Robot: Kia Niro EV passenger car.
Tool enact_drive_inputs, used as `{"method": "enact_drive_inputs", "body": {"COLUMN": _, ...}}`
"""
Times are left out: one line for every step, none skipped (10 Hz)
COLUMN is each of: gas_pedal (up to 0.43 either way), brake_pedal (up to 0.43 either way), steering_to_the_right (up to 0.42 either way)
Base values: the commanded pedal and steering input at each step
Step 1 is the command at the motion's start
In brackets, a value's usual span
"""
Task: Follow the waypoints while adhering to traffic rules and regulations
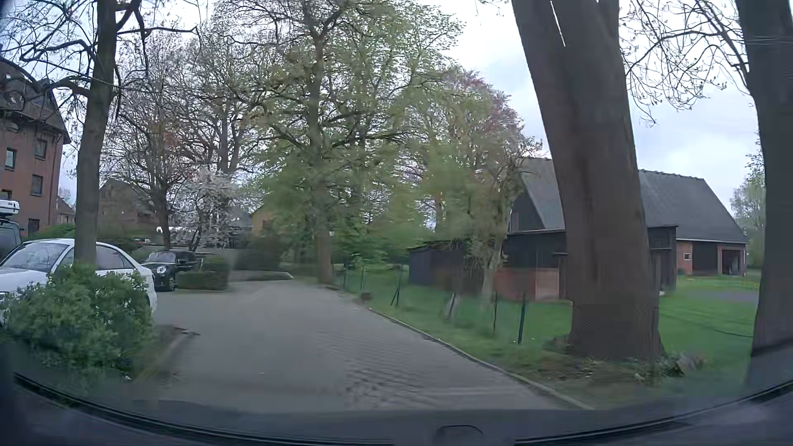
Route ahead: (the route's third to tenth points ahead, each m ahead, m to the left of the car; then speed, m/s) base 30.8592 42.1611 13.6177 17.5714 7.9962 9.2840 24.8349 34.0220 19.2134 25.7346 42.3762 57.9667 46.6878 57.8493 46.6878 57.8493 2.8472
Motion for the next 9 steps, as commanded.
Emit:
{"method": "enact_drive_inputs", "body": {"gas_pedal": 0.087, "brake_pedal": 0.000, "steering_to_the_right": -0.169}}
{"method": "enact_drive_inputs", "body": {"gas_pedal": 0.087, "brake_pedal": 0.000, "steering_to_the_right": -0.169}}
{"method": "enact_drive_inputs", "body": {"gas_pedal": 0.087, "brake_pedal": 0.000, "steering_to_the_right": -0.170}}
{"method": "enact_drive_inputs", "body": {"gas_pedal": 0.087, "brake_pedal": 0.000, "steering_to_the_right": -0.170}}
{"method": "enact_drive_inputs", "body": {"gas_pedal": 0.079, "brake_pedal": 0.000, "steering_to_the_right": -0.169}}
{"method": "enact_drive_inputs", "body": {"gas_pedal": 0.079, "brake_pedal": 0.000, "steering_to_the_right": -0.169}}
{"method": "enact_drive_inputs", "body": {"gas_pedal": 0.067, "brake_pedal": 0.000, "steering_to_the_right": -0.168}}
{"method": "enact_drive_inputs", "body": {"gas_pedal": 0.059, "brake_pedal": 0.000, "steering_to_the_right": -0.163}}
{"method": "enact_drive_inputs", "body": {"gas_pedal": 0.059, "brake_pedal": 0.000, "steering_to_the_right": -0.155}}
